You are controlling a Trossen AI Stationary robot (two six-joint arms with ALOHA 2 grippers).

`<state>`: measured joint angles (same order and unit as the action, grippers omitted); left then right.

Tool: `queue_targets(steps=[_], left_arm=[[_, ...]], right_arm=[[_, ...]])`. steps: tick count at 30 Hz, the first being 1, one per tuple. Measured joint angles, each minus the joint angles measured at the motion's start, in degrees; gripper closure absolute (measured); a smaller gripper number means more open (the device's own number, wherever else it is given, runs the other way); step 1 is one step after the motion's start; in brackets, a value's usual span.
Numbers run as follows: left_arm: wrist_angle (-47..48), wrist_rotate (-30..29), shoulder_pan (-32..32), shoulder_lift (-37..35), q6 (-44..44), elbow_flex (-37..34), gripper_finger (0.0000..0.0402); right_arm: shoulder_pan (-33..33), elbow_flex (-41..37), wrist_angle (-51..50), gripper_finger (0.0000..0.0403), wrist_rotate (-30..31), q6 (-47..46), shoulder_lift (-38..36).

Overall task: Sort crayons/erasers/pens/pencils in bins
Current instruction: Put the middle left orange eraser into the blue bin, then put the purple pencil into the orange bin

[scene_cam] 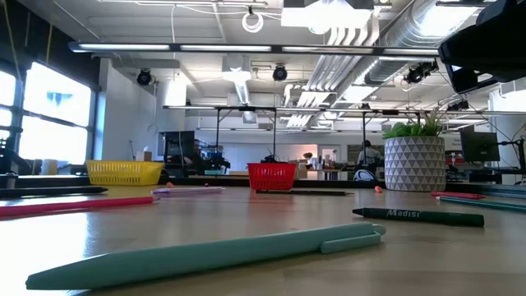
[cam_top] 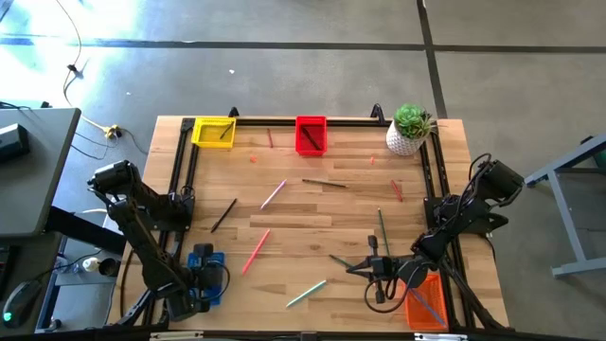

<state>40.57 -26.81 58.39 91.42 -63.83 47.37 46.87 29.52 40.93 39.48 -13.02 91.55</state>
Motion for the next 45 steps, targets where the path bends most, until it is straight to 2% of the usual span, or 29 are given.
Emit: queue_targets(steps=[6,15,21,25,30,39,42,45], left_arm=[[0.3,3.5,0.0,0.0,0.0,0.0,0.0396],[0.7,7.9,-1.9,0.0,-0.3,0.0,0.0345],[0.9,11.7,-3.0,0.0,2.8,0.1,0.0321],[5.8,12.6,-3.3,0.0,3.7,2.9,0.0317],[12.0,10.7,-3.2,-0.2,5.4,7.7,0.0327],[11.9,8.9,-3.0,-4.0,6.9,8.9,0.0376],[10.8,5.0,-2.3,-6.5,8.3,8.9,0.0396],[7.8,-1.8,-1.4,-9.3,11.1,8.9,0.0398]], right_arm=[[0.0,0.0,0.0,0.0403,0.0,0.0,0.0],[0.0,0.0,0.0,0.0403,0.0,0.0,0.0],[0.0,0.0,-0.8,0.0403,0.0,-0.2,0.0],[0.0,0.0,-0.9,0.0403,0.0,-0.3,0.0],[0.0,0.0,-0.9,0.0403,0.0,-0.5,0.0],[0.0,0.0,-1.0,0.0403,0.0,-0.5,0.0],[0.0,0.0,-1.2,0.0403,0.0,-0.5,0.0],[0.0,0.0,-1.3,0.0403,0.0,-0.5,0.0]])
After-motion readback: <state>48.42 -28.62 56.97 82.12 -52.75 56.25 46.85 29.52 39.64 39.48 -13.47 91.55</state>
